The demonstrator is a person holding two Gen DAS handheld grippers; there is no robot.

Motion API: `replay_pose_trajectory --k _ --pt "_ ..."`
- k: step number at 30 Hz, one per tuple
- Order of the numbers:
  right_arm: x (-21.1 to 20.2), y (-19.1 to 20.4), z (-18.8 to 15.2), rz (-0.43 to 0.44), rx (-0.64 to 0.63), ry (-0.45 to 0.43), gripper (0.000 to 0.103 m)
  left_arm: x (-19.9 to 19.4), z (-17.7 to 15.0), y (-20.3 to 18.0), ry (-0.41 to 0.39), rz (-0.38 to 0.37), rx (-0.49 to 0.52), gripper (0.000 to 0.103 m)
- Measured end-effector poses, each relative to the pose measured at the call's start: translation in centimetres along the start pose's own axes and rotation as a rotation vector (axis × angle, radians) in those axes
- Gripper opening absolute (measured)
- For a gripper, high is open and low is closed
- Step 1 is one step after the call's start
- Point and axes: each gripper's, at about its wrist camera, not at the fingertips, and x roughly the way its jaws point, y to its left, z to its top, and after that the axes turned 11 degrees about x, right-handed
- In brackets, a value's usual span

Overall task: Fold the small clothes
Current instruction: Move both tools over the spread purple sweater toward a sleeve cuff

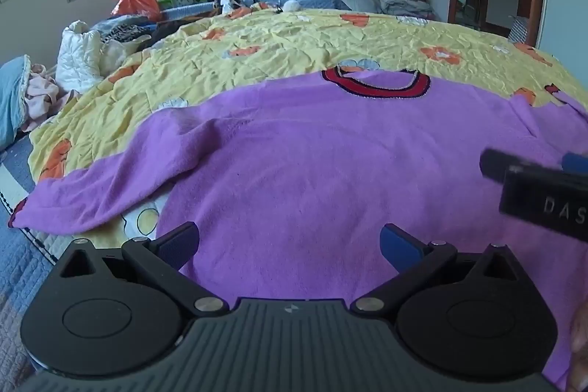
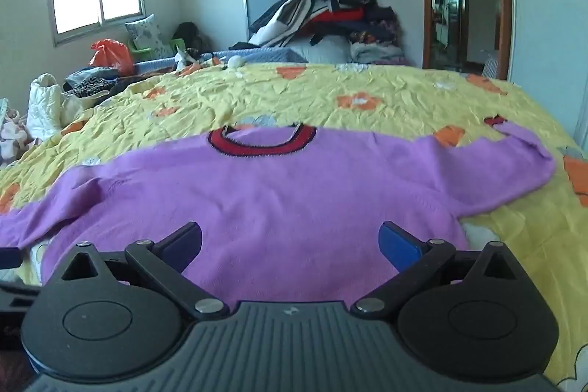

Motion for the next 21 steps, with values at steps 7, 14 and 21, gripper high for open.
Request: replay_pose_trajectory --k 7,14,21 --pt "0.3 0.4 -0.1 -0.092 -0.05 0.079 0.103 -0.3 -0.5 -0.3 -0.011 -0.028 0.014 0.103" --pt "-0.1 0.8 0.2 -0.12 -0.066 0.099 0.103 -0.8 -1.0 -2.0 -0.01 -0.035 0.085 0.103" --pt "-0.6 0.3 0.9 -0.131 -0.084 0.088 0.103 -0.7 -0.5 -2.0 0.008 -0.048 0.083 0.103"
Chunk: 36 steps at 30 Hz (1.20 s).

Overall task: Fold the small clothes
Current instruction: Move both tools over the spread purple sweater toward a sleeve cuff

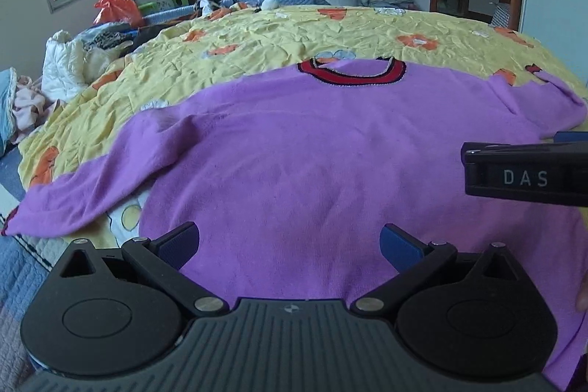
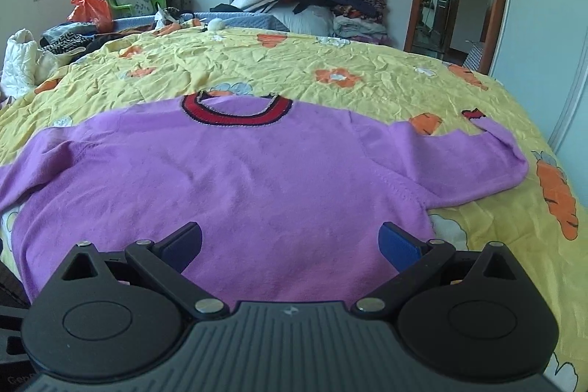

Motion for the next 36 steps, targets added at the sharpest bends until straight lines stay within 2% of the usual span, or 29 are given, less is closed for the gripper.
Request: replay_pose_trajectory --k 6,13,27,29,31,32,34,35,36 --pt "1.7 -0.5 0.2 -0.031 -0.044 0.012 0.103 1.6 1.3 0.0 0.042 0.001 0.019 0.103" --pt "3.8 -1.0 0.0 -0.03 -0.101 0.048 0.103 3.6 2.9 0.6 0.101 -0.047 -0.035 0.103" --pt "5.3 -3.1 1.3 -0.044 -0.072 0.095 0.103 4.3 4.1 0.0 0.156 -0.045 -0.052 0.103" --pt "5.5 -3.6 1.7 -0.048 -0.087 0.073 0.103 5.0 4.5 0.0 0.176 -0.052 -0.062 0.103" --pt "5.2 -4.5 2.4 -0.07 -0.092 -0.005 0.103 5.7 4.9 0.0 0.184 -0.058 -0.068 0.103" --pt "4.7 -5.3 2.7 -0.048 -0.075 -0.064 0.103 5.9 5.0 0.0 0.182 -0.057 -0.073 0.103" --pt "4.0 -7.5 3.5 0.12 -0.047 -0.137 0.103 6.4 5.5 -0.1 0.184 -0.052 -0.084 0.103" --pt "4.4 -8.5 3.8 0.175 -0.029 -0.121 0.103 6.7 5.7 -0.2 0.185 -0.051 -0.088 0.103" --pt "5.6 -9.2 4.3 0.153 -0.035 -0.025 0.103 6.9 6.0 -0.3 0.178 -0.05 -0.095 0.103"
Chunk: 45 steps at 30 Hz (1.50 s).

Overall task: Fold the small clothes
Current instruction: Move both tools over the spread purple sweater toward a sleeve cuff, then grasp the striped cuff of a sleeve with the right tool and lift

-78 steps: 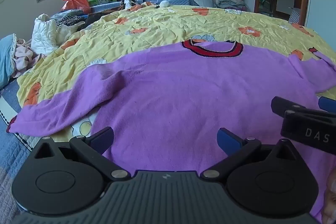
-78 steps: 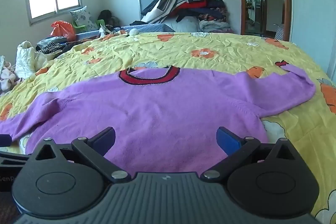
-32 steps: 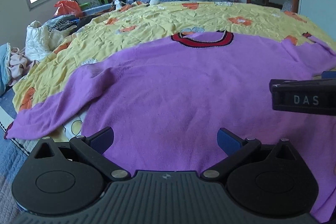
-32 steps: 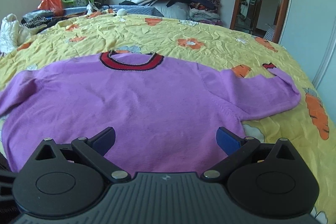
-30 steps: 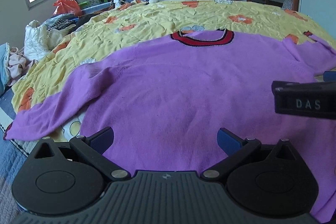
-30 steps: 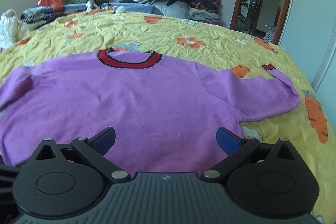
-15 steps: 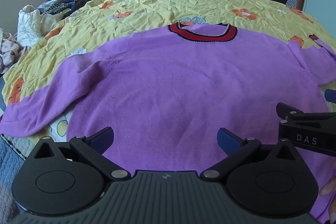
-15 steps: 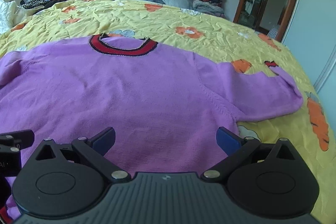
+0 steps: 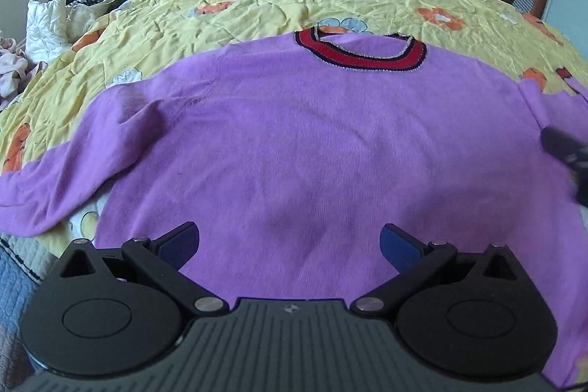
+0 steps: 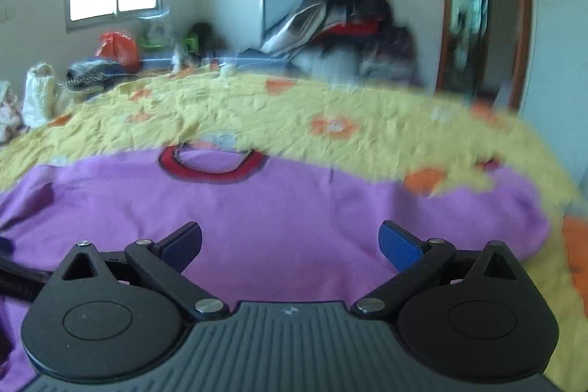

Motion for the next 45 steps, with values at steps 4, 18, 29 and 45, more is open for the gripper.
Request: replay_pose_trajectory --k 4,18,29,45 --pt "1.7 -3.1 0.6 -0.135 -0.025 0.05 0.103 0.2 0.9 0.0 -0.08 -0.019 -0.053 0.103" --pt "11.8 -18.4 10.9 -0.338 -0.156 -0.051 0.103 3.3 2.5 -4.0 -0.06 -0.047 0.084 0.103" --pt "18.7 -24.1 13.1 -0.281 -0.042 0.136 0.05 9.1 6.7 -7.7 -0.128 -0.091 0.175 0.103" --pt "6.4 -32.5 10.3 -0.61 0.351 0.025 0.005 10.9 7.2 -6.5 -0.185 -0.129 0.078 0.103"
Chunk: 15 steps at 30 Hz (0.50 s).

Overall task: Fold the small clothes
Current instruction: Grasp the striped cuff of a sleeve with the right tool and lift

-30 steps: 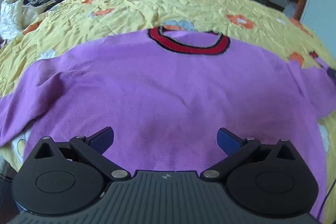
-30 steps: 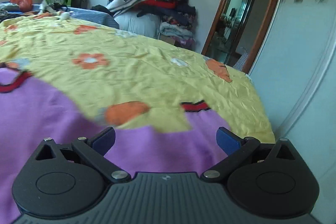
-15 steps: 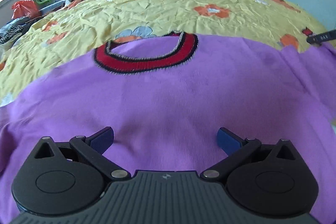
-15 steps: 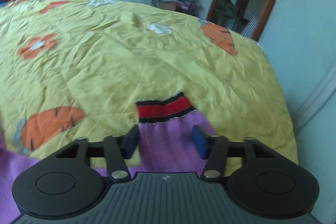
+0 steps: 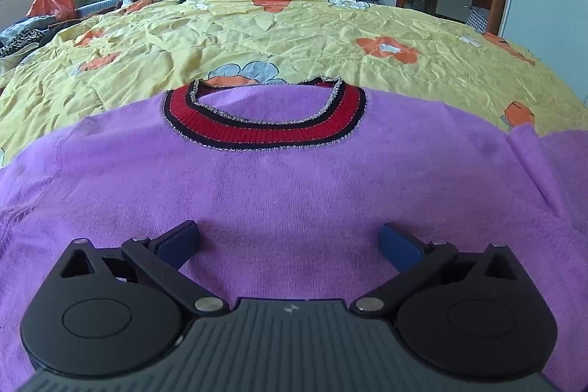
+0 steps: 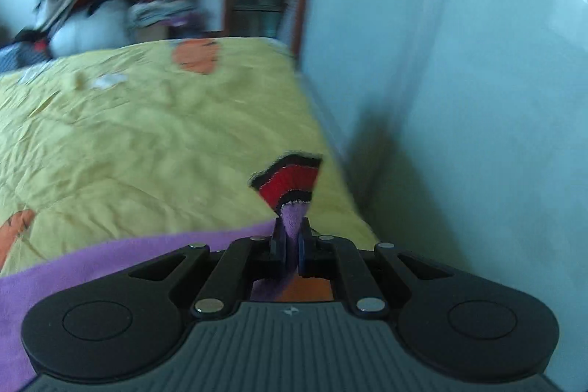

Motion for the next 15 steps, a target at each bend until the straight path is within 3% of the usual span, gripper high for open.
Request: replay_pose_trajectory --k 4,6,7,9,11,15 --pt "0.2 -4.9 -2.0 -0.038 0.166 0.06 0.006 0.0 0.0 0.0 0.0 0.0 0.001 0.103" --pt "1.2 -7.6 -2.7 0.062 0.309 0.113 0.013 0.0 0.0 -0.1 0.0 0.002 0.001 0.103" --pt "1.4 -8.5 -2.8 0.087 0.357 0.113 0.023 0.0 0.0 -0.1 0.0 0.001 0.003 0.103" --pt "1.7 -10.4 -3.1 0.152 0.469 0.14 0.099 0.0 0.1 -0.1 -0.001 0.002 0.003 0.103" --pt "1.0 -12.1 -3.7 0.211 0.53 0.083 0.099 0.1 0.0 0.0 0.0 0.002 0.004 0.103" --pt "1.2 -13.7 -3.9 0.252 0.499 0.039 0.099 0.0 0.1 -0.1 -0.002 0.004 0.004 0.103"
